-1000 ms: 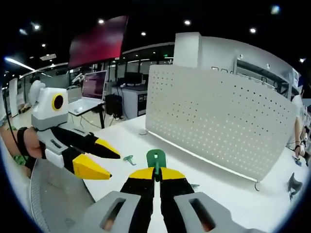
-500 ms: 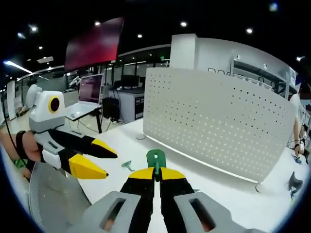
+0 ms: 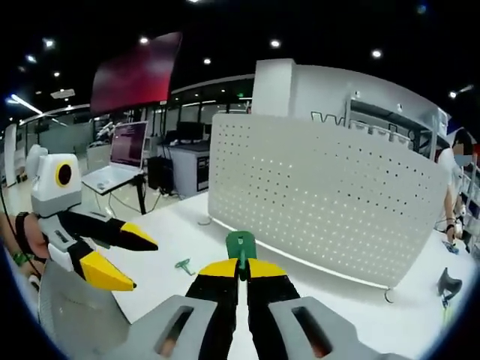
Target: Insert the hook assembly into the mounting plate slot until the hook locks in place.
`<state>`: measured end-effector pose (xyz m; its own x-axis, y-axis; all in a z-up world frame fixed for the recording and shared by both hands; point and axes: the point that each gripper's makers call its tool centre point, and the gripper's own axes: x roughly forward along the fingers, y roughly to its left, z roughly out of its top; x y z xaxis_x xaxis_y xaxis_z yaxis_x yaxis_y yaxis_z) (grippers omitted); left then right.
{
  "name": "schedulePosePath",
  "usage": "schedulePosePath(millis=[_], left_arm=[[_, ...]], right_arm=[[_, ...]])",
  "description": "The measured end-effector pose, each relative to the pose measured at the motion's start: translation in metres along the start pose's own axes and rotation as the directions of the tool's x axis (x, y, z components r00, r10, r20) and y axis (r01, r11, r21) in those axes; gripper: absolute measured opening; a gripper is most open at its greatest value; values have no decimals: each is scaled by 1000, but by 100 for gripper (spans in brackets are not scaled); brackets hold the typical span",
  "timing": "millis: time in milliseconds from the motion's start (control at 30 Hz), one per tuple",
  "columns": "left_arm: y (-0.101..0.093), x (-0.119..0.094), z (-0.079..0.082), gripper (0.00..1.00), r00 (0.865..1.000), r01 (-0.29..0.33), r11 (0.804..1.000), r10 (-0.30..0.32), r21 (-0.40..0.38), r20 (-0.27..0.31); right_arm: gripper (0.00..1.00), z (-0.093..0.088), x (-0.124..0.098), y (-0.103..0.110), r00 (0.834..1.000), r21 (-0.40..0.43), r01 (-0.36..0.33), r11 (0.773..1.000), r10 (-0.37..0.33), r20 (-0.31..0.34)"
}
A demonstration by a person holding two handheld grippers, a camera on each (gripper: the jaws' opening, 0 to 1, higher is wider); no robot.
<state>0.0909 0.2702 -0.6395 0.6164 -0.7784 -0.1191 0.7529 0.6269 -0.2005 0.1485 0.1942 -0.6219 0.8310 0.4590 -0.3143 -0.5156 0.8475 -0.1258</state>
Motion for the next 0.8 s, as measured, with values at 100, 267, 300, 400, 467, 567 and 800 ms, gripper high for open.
schedulePosePath(millis=[100,267,300,400,467,567,800], left_arm=[[3,-3,0,45,1000,-7,1000,7,16,-1],[8,-8,3,49,1000,-22,999,21,45,17],[9,-9,5,49,999,-22,998,20,54,28],[10,-14,10,49,998,-29,998,26,53,54],[12,-17,10,50,998,-37,998,34,59,57],[14,-20,7,51,998,-44,998,43,37,43],[18,-25,5,57,996,-68,996,65,61,60]], right_arm=[[2,6,2,-6,1000,7,21,1000,-21,16],[2,13,7,-17,998,29,51,998,-52,31],[2,16,8,-19,998,33,57,998,-58,38],[2,20,12,-21,997,38,64,997,-66,47],[2,23,14,-25,995,45,77,996,-80,57],[2,26,20,-29,993,50,100,994,-103,62],[2,35,29,-38,990,67,113,991,-118,80]])
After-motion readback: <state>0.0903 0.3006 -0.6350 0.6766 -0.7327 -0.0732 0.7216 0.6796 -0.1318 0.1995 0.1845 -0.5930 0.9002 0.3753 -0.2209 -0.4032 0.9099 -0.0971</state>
